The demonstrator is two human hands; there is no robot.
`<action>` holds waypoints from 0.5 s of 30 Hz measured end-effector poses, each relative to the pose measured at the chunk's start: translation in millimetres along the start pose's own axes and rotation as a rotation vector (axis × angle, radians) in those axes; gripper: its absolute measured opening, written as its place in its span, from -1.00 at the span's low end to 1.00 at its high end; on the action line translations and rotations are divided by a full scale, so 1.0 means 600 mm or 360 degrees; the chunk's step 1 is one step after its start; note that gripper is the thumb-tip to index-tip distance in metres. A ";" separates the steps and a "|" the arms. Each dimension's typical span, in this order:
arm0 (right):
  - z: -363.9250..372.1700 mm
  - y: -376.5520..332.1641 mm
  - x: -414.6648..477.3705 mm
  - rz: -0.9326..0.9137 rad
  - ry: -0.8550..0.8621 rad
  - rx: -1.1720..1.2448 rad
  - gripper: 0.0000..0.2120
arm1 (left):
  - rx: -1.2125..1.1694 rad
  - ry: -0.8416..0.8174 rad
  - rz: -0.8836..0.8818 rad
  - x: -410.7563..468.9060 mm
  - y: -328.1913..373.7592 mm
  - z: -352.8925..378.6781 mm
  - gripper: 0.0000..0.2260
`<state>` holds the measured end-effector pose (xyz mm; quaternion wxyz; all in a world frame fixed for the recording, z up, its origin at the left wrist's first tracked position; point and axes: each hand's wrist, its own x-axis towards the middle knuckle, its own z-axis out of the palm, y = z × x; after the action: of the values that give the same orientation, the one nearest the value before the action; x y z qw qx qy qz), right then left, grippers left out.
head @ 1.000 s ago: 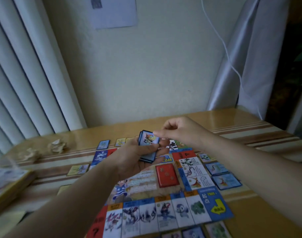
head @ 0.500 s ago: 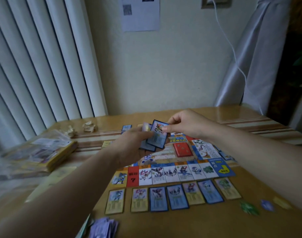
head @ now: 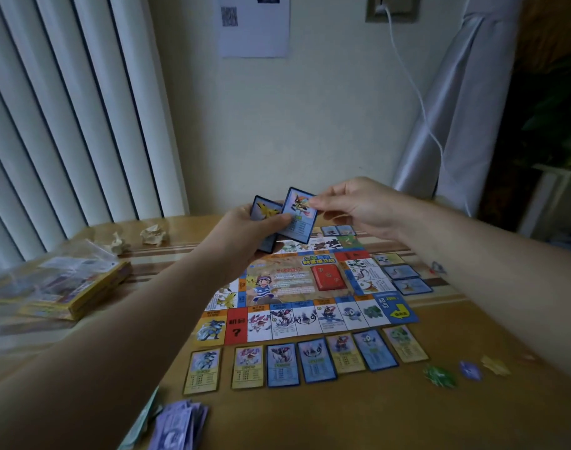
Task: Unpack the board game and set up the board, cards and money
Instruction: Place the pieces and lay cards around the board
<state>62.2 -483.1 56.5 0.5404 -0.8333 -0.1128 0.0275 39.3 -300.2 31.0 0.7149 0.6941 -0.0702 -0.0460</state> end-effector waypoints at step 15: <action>-0.051 0.033 -0.008 0.0012 0.0199 0.0021 -0.81 | 0.0186 0.0318 0.0193 0.045 -0.020 0.030 -0.88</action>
<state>65.6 -519.6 50.8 0.5518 -0.8303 -0.0755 -0.0218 63.1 -322.5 20.2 0.6781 0.7303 -0.0431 0.0708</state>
